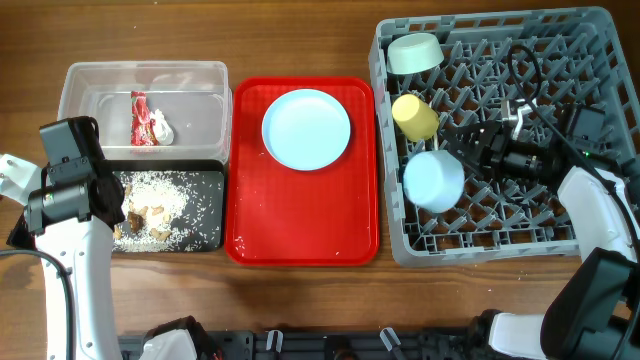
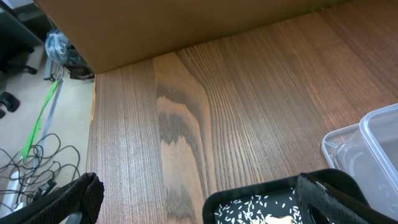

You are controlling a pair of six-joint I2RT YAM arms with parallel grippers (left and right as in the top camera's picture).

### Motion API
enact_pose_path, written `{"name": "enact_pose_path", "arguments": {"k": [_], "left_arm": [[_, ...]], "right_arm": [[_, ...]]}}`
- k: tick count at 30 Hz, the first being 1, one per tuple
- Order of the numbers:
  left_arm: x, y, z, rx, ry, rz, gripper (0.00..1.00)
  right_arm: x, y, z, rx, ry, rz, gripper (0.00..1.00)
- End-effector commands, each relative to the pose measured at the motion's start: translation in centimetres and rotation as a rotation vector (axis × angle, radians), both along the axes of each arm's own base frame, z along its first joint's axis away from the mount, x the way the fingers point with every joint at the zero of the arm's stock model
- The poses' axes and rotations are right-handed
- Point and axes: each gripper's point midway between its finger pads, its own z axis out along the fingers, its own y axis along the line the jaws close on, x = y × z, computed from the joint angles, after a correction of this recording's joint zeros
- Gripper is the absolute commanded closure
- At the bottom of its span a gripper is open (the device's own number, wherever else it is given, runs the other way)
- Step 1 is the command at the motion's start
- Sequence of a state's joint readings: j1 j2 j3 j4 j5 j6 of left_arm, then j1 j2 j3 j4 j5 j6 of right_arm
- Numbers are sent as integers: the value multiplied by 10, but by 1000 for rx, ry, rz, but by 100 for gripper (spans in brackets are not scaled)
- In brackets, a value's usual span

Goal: Sort waste into correct bins and load items into the dishwasher rack

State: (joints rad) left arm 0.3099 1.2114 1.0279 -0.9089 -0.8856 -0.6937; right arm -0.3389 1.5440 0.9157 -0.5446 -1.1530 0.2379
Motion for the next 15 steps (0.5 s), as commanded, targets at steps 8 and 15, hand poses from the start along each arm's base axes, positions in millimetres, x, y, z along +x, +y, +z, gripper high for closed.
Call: {"name": "enact_pose_path", "arguments": {"k": [8, 15], "left_arm": [[-2, 3, 4, 19, 0, 15, 0], [-2, 3, 4, 19, 0, 15, 0]], "right_arm": [[20, -40, 0, -324, 40, -163, 1], [25, -10, 49, -592, -90, -126, 1]]}}
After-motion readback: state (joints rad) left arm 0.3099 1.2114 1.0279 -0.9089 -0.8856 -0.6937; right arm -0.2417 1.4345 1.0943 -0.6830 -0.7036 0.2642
